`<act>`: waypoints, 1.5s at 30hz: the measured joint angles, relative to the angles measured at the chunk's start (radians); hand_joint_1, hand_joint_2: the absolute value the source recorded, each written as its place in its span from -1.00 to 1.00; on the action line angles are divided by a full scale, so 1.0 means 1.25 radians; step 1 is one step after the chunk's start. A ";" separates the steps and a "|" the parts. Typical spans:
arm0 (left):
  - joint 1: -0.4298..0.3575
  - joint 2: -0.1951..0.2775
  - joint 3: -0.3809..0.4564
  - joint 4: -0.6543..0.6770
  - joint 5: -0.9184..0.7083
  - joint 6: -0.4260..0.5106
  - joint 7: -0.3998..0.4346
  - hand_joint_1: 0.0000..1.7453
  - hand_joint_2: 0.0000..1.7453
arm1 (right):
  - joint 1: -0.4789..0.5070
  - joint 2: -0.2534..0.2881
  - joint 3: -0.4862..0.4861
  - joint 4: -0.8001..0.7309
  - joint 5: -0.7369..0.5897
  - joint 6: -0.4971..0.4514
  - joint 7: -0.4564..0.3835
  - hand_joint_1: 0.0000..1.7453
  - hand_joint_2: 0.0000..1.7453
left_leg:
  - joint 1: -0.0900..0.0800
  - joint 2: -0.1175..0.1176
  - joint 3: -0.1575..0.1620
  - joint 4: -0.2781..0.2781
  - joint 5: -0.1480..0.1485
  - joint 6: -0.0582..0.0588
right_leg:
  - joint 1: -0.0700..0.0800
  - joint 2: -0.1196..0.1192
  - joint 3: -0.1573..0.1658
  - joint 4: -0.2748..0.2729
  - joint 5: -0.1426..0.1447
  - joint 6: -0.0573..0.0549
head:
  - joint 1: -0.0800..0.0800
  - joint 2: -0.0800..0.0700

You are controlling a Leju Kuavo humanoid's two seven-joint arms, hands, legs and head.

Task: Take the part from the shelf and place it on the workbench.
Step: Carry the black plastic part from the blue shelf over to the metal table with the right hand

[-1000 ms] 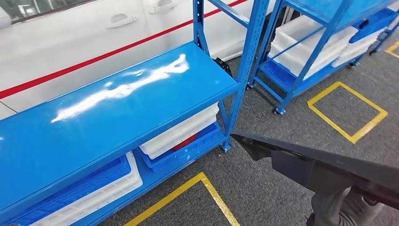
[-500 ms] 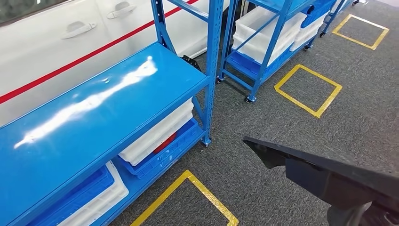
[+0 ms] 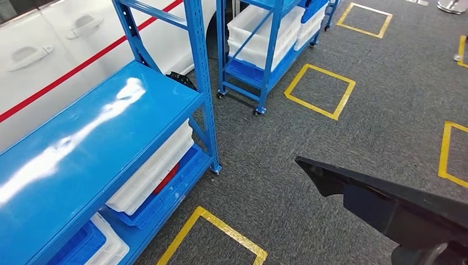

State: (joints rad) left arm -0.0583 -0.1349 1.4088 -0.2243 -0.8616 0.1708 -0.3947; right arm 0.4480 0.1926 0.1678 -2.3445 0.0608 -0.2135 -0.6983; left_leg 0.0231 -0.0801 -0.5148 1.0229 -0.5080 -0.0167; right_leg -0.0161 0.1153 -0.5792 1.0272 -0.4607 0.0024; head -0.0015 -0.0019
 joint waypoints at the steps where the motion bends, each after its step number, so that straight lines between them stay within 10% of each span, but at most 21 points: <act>1: -0.001 0.000 0.000 0.000 -0.001 0.000 0.001 -1.00 -1.00 | 0.001 0.000 0.000 -0.003 0.000 -0.003 0.000 1.00 1.00 | -0.002 -0.003 0.001 -0.002 -0.003 0.002 | -0.001 0.009 -0.005 0.001 0.002 0.006 | 0.000 0.000; 4: -0.003 0.000 0.000 0.000 -0.003 -0.001 0.000 -1.00 -1.00 | 0.007 0.001 -0.001 -0.009 -0.002 -0.007 0.001 1.00 1.00 | -0.003 0.026 0.004 -0.012 0.006 0.018 | -0.003 -0.005 -0.018 0.012 -0.001 0.021 | 0.002 0.000; 7: -0.001 0.000 0.000 0.000 -0.004 -0.002 -0.002 -1.00 -1.00 | 0.008 0.001 -0.002 -0.011 -0.005 -0.006 0.003 1.00 1.00 | -0.005 0.064 0.004 -0.018 0.010 0.030 | 0.000 -0.077 -0.077 0.135 -0.069 0.027 | 0.006 0.000; 10: 0.001 0.000 0.000 0.000 -0.004 -0.001 -0.002 -1.00 -1.00 | 0.009 0.001 -0.003 -0.011 -0.006 -0.006 0.004 1.00 1.00 | -0.008 0.102 0.004 -0.018 0.008 0.031 | 0.000 -0.089 -0.115 0.218 -0.091 0.029 | 0.006 0.000; 15: -0.003 -0.001 0.000 0.000 -0.006 -0.001 0.000 -1.00 -1.00 | 0.009 0.001 -0.003 -0.013 0.000 -0.020 0.004 1.00 1.00 | -0.014 0.145 0.016 -0.017 -0.003 0.019 | 0.011 -0.152 0.008 0.003 -0.008 0.010 | 0.006 0.000; 18: -0.006 -0.001 0.000 0.000 -0.007 -0.001 0.001 -1.00 -1.00 | 0.010 0.001 -0.003 -0.015 0.001 -0.026 0.005 1.00 1.00 | -0.016 0.161 0.023 -0.018 -0.009 0.007 | 0.013 -0.132 0.005 -0.006 -0.006 -0.004 | 0.005 0.000; 24: -0.003 -0.001 0.000 0.000 -0.007 -0.004 0.003 -1.00 -1.00 | 0.010 0.001 -0.004 -0.016 0.007 -0.032 0.006 1.00 1.00 | -0.011 0.072 -0.074 0.199 -0.119 -0.002 | 0.009 -0.073 0.003 -0.013 0.004 -0.024 | 0.002 0.000; 26: -0.002 -0.001 0.000 0.000 -0.007 -0.005 0.004 -1.00 -1.00 | 0.010 0.001 -0.004 -0.016 0.010 -0.036 0.006 1.00 1.00 | -0.011 0.069 -0.078 0.193 -0.089 -0.001 | 0.010 -0.047 0.004 -0.009 0.003 -0.024 | 0.002 0.000; 29: -0.002 -0.001 0.000 0.000 -0.007 -0.006 0.005 -1.00 -1.00 | 0.010 0.001 -0.004 -0.016 0.014 -0.044 0.006 1.00 1.00 | -0.009 0.023 -0.022 0.044 -0.008 0.007 | 0.010 -0.012 0.001 0.001 0.000 -0.018 | 0.002 0.000; 31: -0.002 0.000 0.001 0.000 -0.007 -0.006 0.006 -1.00 -1.00 | 0.010 0.001 -0.004 -0.016 0.015 -0.046 0.006 1.00 1.00 | -0.010 0.000 -0.008 0.001 0.002 0.012 | 0.007 0.006 -0.007 0.005 0.002 -0.009 | 0.003 0.000; 33: -0.004 0.000 0.001 0.000 -0.007 -0.006 0.007 -1.00 -1.00 | 0.011 0.001 -0.004 -0.016 0.016 -0.048 0.006 1.00 1.00 | -0.011 0.016 -0.006 -0.005 0.006 0.019 | 0.004 0.022 -0.012 0.004 0.006 0.003 | 0.002 0.000; 38: -0.003 0.000 0.001 0.000 -0.009 -0.009 0.008 -1.00 -1.00 | 0.010 -0.003 -0.004 -0.016 0.017 -0.060 0.006 1.00 1.00 | -0.013 0.074 -0.002 -0.021 0.018 0.039 | 0.005 -0.076 -0.089 0.160 -0.082 0.018 | 0.008 0.000; 40: -0.002 0.000 0.001 0.000 -0.012 -0.009 0.010 -1.00 -1.00 | 0.010 -0.006 -0.004 -0.016 0.019 -0.062 0.006 1.00 1.00 | -0.014 0.099 -0.003 -0.020 0.016 0.039 | 0.001 -0.087 -0.117 0.219 -0.097 0.023 | 0.008 0.000; 45: -0.004 0.000 0.001 0.000 -0.017 -0.013 0.011 -1.00 -1.00 | 0.009 -0.010 -0.004 -0.016 0.024 -0.070 0.006 1.00 1.00 | -0.018 0.145 0.009 -0.020 0.005 0.025 | 0.000 -0.151 0.000 0.012 -0.009 0.018 | 0.007 0.000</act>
State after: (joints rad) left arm -0.0631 -0.1349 1.4096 -0.2246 -0.8827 0.1552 -0.3816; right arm 0.4594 0.1801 0.1628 -2.3647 0.0903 -0.3013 -0.6907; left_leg 0.0005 0.1006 -0.5031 0.9977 -0.5019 0.0148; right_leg -0.0157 -0.0736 -0.5788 1.0417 -0.4718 0.0251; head 0.0071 -0.0019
